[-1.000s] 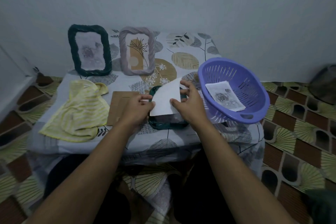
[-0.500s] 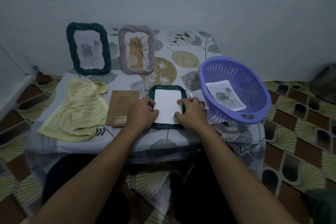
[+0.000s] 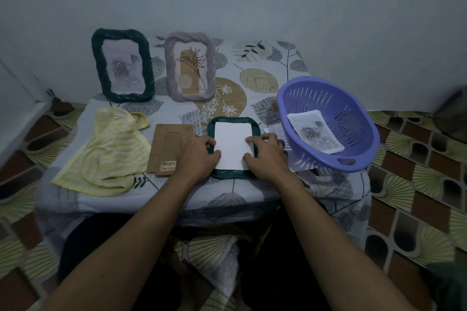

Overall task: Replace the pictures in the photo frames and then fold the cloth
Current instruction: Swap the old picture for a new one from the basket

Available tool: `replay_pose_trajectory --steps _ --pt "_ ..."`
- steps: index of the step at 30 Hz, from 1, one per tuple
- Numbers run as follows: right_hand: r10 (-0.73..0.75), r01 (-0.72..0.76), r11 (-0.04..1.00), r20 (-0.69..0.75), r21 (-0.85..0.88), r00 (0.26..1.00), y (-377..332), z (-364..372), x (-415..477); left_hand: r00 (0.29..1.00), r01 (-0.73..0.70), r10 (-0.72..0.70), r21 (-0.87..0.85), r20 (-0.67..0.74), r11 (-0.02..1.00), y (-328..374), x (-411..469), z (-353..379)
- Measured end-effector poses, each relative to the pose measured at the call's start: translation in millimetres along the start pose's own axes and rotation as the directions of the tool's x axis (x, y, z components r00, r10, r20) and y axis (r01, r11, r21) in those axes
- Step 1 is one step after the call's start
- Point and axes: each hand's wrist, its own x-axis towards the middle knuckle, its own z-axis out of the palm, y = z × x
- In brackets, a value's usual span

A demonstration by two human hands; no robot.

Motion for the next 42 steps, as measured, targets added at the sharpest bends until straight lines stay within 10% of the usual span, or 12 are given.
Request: replay_pose_trajectory --steps 22,35,42 --pt "-0.196 0.203 0.978 -0.142 0.038 0.97 -37 9 -9 0.993 -0.031 0.024 -0.061 -0.115 0.998 -1 -6 -36" --pt "-0.322 0.332 0.898 0.082 -0.288 0.943 -98 54 -15 0.938 0.343 -0.311 0.29 -0.154 0.893 -63 -10 -75" --pt "-0.291 0.311 0.917 0.114 -0.249 0.95 -100 52 -13 0.918 0.378 -0.36 0.094 -0.166 0.921 -57 -9 -82"
